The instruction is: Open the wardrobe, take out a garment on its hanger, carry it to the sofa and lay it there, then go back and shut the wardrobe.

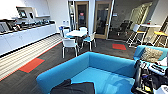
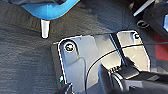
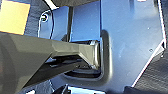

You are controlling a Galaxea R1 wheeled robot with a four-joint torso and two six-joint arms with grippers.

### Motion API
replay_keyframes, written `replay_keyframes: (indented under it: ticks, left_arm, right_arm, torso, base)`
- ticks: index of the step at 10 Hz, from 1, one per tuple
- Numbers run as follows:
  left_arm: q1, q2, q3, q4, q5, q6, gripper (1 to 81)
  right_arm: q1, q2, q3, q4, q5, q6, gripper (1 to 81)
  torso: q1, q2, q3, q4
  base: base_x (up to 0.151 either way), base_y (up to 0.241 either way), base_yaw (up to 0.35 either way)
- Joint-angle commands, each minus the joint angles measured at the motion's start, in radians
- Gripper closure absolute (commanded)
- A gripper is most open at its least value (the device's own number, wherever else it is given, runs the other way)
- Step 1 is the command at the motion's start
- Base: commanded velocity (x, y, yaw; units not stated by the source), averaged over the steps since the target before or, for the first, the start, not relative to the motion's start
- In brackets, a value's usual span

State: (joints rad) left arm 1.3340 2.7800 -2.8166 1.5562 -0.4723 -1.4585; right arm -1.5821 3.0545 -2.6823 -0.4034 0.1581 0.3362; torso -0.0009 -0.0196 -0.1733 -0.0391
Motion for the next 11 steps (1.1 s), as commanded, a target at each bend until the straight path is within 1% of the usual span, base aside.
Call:
replay_keyframes:
  ticks: [1, 2, 5, 11]
  left_arm:
    - [0.052, 0.11, -0.121, 0.025, 0.024, 0.015, 1.0]
    - [0.063, 0.123, -0.121, 0.027, 0.034, 0.015, 1.0]
    - [0.083, 0.172, -0.121, 0.031, 0.141, 0.015, 1.0]
    - [0.083, 0.187, -0.113, 0.042, 0.141, 0.017, 1.0]
  right_arm:
    - [0.023, 0.009, -0.002, 0.009, -0.051, -0.002, 1.0]
    - [0.023, 0.014, -0.003, 0.011, -0.052, -0.002, 1.0]
    - [0.02, 0.028, -0.033, 0.009, -0.051, -0.002, 1.0]
    - [0.018, 0.036, -0.04, 0.009, -0.051, -0.002, 1.0]
  torso:
    - [0.001, 0.0, -0.001, 0.0]
    - [0.001, 0.0, 0.001, 0.0]
    - [0.001, 0.0, -0.002, 0.0]
    - [0.001, -0.001, -0.001, 0.0]
  base:
    - [0.0, 0.0, 0.0]
    - [0.0, 0.0, 0.0]
    - [0.0, 0.0, 0.0]
    - [0.0, 0.0, 0.0]
